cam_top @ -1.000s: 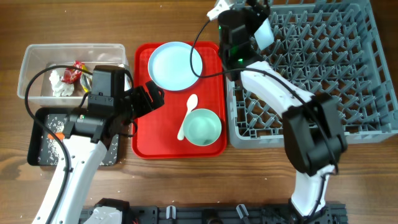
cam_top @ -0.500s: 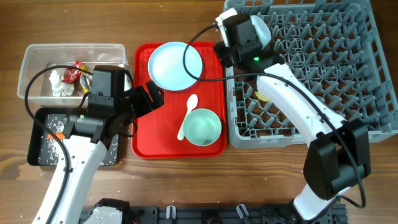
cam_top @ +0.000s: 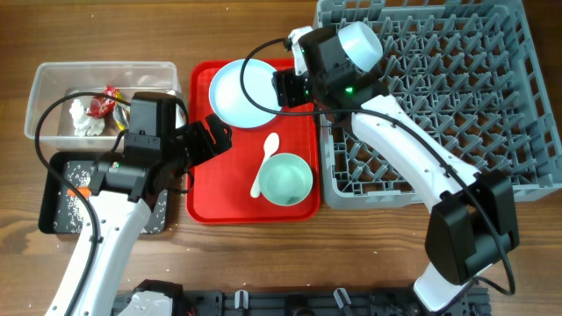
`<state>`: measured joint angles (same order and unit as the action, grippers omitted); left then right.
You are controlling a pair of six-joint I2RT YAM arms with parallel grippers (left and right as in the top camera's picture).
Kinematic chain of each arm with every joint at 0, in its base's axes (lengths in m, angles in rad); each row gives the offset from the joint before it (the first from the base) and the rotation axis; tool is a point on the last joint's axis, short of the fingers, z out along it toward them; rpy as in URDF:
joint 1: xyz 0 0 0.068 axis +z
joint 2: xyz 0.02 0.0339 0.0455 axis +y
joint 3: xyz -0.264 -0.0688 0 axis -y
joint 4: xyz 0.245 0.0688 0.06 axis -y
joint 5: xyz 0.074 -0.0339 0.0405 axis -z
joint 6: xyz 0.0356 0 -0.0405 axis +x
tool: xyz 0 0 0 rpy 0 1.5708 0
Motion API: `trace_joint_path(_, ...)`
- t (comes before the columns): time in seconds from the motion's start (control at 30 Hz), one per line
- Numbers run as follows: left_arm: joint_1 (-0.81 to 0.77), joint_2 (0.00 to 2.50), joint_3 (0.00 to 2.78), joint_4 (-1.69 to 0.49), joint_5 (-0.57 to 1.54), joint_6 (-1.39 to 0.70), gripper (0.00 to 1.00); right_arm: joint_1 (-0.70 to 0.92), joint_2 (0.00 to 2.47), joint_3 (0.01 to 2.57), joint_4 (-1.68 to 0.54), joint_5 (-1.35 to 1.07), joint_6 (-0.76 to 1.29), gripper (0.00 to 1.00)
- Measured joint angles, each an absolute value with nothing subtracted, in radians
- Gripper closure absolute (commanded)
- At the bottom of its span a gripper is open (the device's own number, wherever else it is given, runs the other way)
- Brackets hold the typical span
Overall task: Sort waste into correct bins and load items into the dishwasher rack
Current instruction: 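Release the bowl in the rack and move the right gripper to the plate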
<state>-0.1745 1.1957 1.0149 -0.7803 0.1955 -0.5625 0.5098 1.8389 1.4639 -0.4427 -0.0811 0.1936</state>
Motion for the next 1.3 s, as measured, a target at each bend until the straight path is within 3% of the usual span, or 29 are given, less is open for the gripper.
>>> trace_joint_path(0.37, -0.175, 1.195, 1.015, -0.781, 0.195, -0.562, 0.00, 0.510, 1.734, 1.464, -0.738, -0.259, 0.181, 0.30)
trace_joint_path(0.57, -0.175, 1.194, 1.015, -0.780, 0.195, -0.562, 0.00, 0.524, 1.726, 1.464, -0.939, -0.289, 0.030, 0.30)
trace_joint_path(0.9, -0.175, 1.193, 1.015, -0.780, 0.195, -0.562, 0.00, 0.627, 1.734, 1.464, -0.937, -0.252, -0.232, 0.31)
trace_joint_path(1.3, -0.175, 1.193, 1.015, -0.781, 0.190, -0.562, 0.00, 0.640, 1.920, 1.463, -0.886, -0.148, -0.283, 0.29)
